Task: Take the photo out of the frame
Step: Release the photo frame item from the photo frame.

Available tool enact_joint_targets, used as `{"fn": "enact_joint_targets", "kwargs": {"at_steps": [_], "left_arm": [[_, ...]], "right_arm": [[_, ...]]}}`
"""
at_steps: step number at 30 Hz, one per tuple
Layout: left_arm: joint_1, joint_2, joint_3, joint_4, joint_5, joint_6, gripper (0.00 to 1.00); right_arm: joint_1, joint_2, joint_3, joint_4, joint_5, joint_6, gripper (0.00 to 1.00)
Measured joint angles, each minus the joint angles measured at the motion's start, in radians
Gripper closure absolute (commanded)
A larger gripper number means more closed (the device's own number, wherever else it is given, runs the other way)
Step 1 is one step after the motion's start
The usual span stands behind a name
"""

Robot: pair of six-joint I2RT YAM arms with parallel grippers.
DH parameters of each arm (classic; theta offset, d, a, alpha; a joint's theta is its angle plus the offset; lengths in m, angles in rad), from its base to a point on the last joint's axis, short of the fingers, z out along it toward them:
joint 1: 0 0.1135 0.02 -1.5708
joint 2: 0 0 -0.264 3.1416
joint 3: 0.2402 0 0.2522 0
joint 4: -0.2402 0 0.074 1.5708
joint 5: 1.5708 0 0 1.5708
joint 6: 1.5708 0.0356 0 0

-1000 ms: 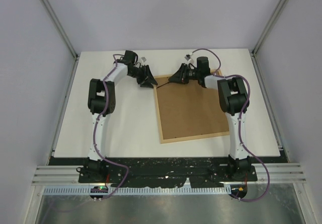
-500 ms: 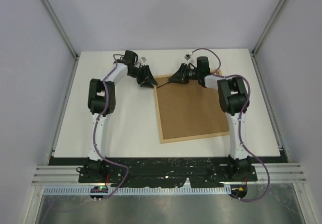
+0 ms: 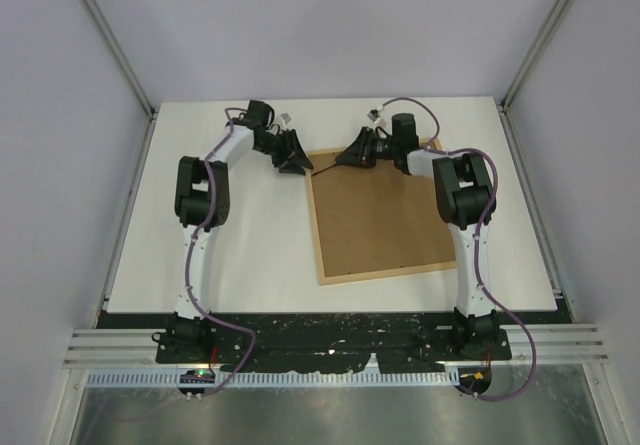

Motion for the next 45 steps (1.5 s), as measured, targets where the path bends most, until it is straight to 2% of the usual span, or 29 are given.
{"fn": "enact_joint_targets", "kwargs": {"at_steps": [26,45], "left_arm": [[-0.004,0.0,0.0,0.002,0.0,-0.003,0.6],[-0.007,0.0,0.0,0.008,0.0,-0.006,0.6]], "right_arm": [[-0.034,-0.003,-0.025,0.024,-0.004,0.034,0.92],[0.0,-0.003,-0.019,0.021,-0.005,0.047,0.92]]}}
